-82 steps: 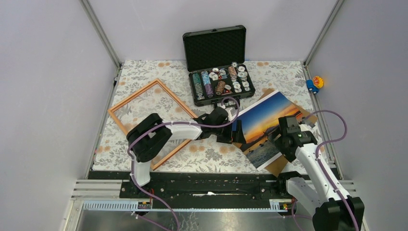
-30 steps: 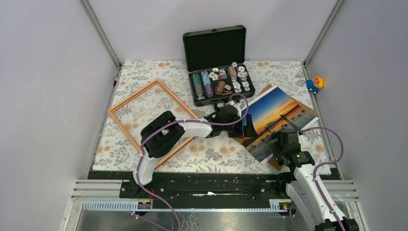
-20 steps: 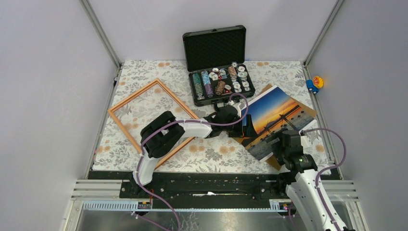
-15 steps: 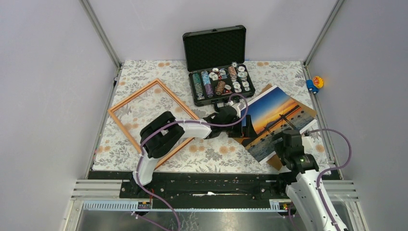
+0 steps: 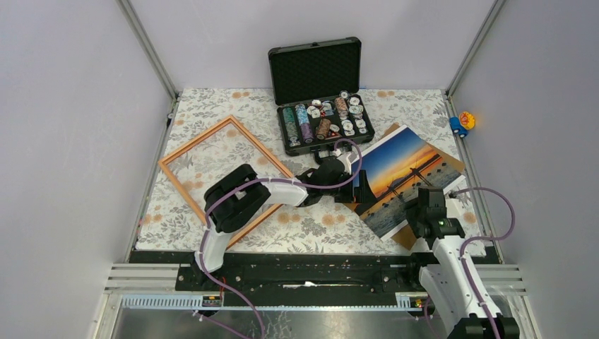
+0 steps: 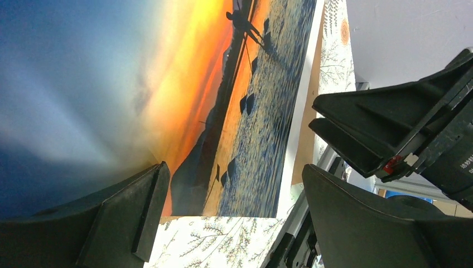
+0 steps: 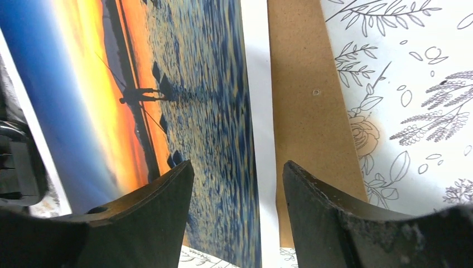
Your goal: Put the photo into the frame
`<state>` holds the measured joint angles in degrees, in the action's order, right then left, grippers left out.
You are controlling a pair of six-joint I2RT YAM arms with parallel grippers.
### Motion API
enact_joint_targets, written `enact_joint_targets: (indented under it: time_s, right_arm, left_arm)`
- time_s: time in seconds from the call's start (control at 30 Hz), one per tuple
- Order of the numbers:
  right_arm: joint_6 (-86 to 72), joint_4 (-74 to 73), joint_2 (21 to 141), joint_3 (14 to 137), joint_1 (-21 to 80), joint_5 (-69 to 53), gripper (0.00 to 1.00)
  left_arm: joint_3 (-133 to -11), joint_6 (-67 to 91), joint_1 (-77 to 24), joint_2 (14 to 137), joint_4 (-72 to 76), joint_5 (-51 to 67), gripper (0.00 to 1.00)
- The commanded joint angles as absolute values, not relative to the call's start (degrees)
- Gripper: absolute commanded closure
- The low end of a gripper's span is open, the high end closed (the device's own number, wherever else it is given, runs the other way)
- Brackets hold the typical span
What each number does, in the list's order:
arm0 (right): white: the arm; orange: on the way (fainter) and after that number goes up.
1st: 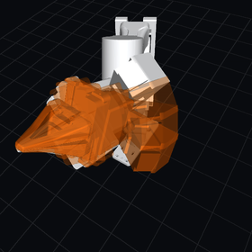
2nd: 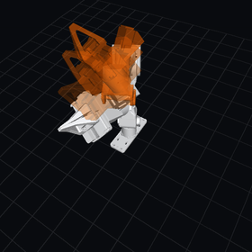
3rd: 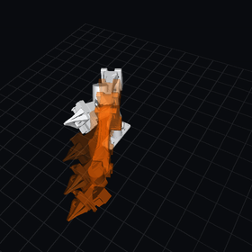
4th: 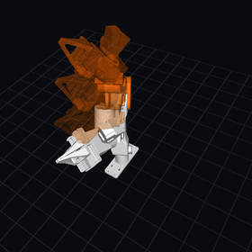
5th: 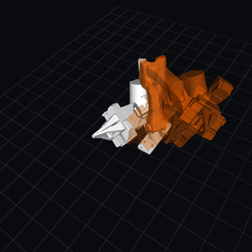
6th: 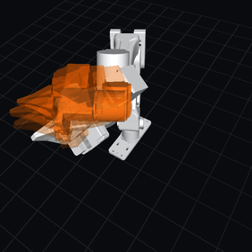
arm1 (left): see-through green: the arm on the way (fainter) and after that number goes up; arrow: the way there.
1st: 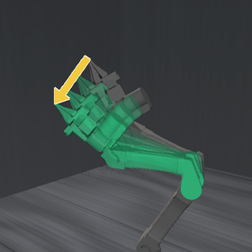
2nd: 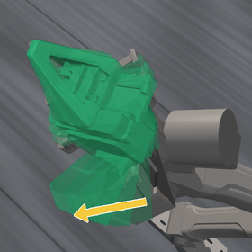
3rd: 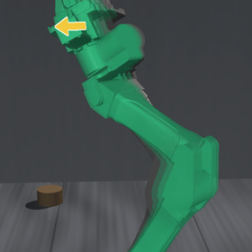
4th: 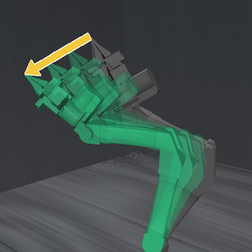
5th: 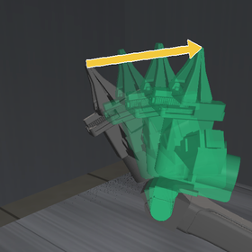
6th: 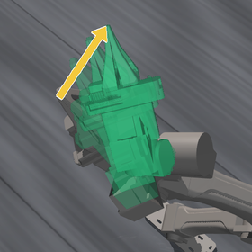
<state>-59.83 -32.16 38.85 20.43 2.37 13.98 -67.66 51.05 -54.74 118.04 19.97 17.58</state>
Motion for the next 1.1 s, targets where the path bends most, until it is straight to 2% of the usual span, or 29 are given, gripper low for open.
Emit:
enact_joint_targets:
  time_s: [0.0, 0.3, 0.5, 0.8, 1.07]
  right_arm:
    - [-59.3, -28.3, 37.4, 18.7, -1.7, 9.3, 0.33]
    - [-62.5, -32.2, 38.3, 17.5, -2.1, 9.5, 0.29]
    - [-61.6, -31.3, 37.0, 16.7, -2.0, -1.9, 0.29]
    - [-57.0, -46.9, 39.0, 24.1, -2.0, -9.3, 0.24]
    - [-59.9, -45.1, 39.2, 18.6, -2.0, -16.6, 0.25]
  left_arm:
    - [-64.8, 49.4, -54.2, 118.6, 14.9, 17.2, 0.01]
    - [-64.2, 49.7, -53.8, 118.7, 16.4, 18.2, 0.01]
    - [-64.2, 49.6, -53.9, 118.8, 16.5, 18.4, 0.01]
    - [-64.1, 49.8, -53.8, 118.9, 16.9, 18.3, 0.01]
    - [-64.1, 49.8, -53.8, 118.8, 16.8, 18.0, 0.01]
